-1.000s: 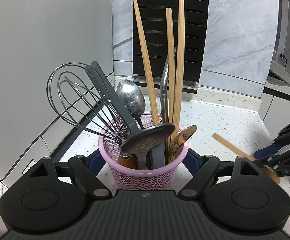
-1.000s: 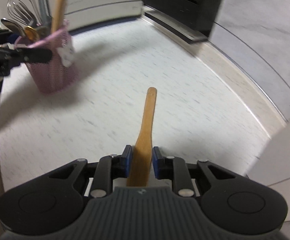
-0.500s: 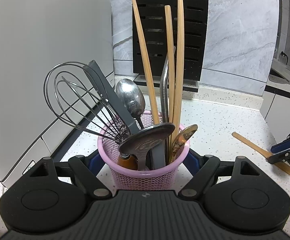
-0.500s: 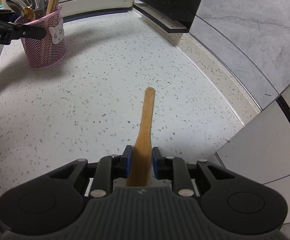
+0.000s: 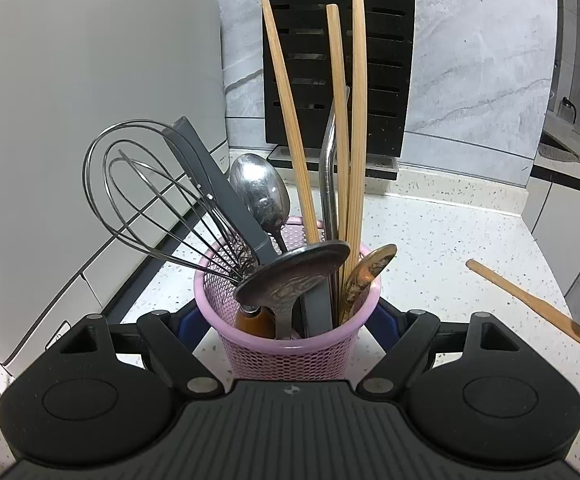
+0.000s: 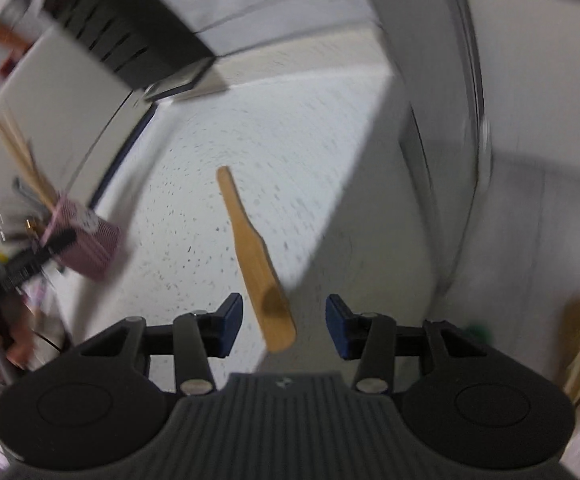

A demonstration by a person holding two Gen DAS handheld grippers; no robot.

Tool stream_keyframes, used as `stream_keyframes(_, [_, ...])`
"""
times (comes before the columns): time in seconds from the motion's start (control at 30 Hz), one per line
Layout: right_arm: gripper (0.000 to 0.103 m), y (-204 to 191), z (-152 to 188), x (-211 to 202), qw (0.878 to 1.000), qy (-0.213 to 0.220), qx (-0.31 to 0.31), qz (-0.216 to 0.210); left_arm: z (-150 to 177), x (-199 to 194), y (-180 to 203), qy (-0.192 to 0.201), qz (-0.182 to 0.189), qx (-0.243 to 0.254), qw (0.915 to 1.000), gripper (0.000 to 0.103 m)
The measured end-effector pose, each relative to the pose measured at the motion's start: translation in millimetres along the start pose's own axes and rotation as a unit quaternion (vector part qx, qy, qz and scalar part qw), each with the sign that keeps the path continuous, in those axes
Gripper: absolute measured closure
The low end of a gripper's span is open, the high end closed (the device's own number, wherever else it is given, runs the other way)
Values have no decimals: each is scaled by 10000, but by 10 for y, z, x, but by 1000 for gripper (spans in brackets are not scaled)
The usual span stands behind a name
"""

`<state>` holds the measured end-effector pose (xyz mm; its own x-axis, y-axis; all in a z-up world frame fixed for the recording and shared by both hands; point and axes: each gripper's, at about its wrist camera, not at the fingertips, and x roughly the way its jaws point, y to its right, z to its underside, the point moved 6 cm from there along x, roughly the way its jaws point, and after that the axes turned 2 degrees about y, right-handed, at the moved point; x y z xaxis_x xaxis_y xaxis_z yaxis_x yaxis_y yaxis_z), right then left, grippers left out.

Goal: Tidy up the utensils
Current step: 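Lift the wooden spatula and swing it toward the pink cup with the right tool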

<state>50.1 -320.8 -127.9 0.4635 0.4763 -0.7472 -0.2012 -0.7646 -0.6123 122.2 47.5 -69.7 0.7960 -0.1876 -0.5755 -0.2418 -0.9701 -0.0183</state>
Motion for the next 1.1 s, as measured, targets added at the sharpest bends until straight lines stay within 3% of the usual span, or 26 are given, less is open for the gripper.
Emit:
stream_keyframes(0.27, [67, 95, 83, 95, 9967, -74, 607, -542, 7, 13, -8, -18, 30, 1, 10000, 10])
stream_keyframes(0.33, [73, 123, 79, 102, 9960, -110, 650, -601, 9, 18, -16, -24, 39, -5, 10000, 10])
stream_keyframes(0.4, [92, 140, 76, 104, 9951, -140, 678, -710, 8, 20, -19, -26, 42, -4, 10000, 10])
stream_keyframes(0.43, [92, 121, 76, 101, 9955, -113, 625, -702, 8, 19, -18, -27, 42, -5, 10000, 10])
stream_keyframes(0.6, [102, 51, 32, 20, 9980, 22, 206, -590, 15, 7, -24, -33, 59, -9, 10000, 10])
stream_keyframes(0.83, [103, -225, -87, -128, 9974, 240, -613, -295, 15, 3, -25, -37, 61, -14, 10000, 10])
stream_keyframes(0.97, [103, -513, -192, -262, 9919, 413, -1184, -178, 15, 1, -25, -37, 64, -17, 10000, 10])
stream_keyframes(1.1, [103, -960, -302, -467, 9790, 681, -1921, -76, 13, -2, -23, -35, 76, -33, 10000, 10])
